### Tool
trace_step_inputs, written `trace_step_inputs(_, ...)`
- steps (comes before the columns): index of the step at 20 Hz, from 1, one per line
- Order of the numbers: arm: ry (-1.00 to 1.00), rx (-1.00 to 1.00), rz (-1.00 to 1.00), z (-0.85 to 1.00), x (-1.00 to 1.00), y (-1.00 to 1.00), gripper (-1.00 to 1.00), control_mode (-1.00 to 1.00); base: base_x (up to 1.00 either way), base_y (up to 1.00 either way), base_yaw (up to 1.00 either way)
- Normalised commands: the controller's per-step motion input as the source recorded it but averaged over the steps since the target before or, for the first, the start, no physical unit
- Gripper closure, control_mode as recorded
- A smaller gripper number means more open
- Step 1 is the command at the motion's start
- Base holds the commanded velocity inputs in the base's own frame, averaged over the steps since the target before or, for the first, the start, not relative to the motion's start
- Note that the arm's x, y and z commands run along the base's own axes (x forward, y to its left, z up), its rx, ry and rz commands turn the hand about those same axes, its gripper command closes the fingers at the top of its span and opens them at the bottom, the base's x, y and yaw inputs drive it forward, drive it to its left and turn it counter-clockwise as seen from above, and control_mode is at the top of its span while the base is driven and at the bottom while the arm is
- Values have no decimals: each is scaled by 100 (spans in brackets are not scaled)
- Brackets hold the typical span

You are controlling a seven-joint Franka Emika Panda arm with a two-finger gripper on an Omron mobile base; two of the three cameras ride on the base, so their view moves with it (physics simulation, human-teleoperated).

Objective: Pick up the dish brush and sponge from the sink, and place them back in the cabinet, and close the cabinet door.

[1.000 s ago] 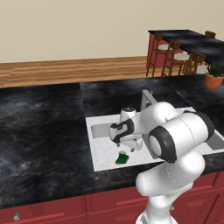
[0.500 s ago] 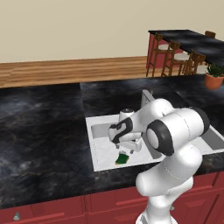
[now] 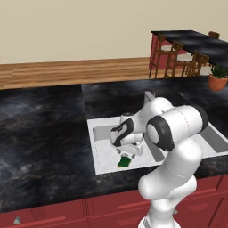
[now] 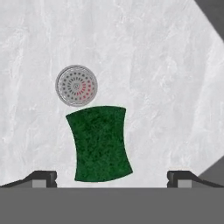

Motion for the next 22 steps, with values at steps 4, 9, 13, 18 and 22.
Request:
trace_step_inputs(4,2,0,0,-20,13,0,-100,-100,0,0,0)
trace_step_inputs(9,1,0,0,-19,11,0,-100,-100,0,0,0)
trace_step_inputs(13,2,0,0,-18,5,0,-100,-100,0,0,0)
trace_step_inputs(18,0,0,0,-21,0,1,-100,-100,0,0,0)
trace_step_inputs(22,0,0,0,-20,1,0,-100,-100,0,0,0)
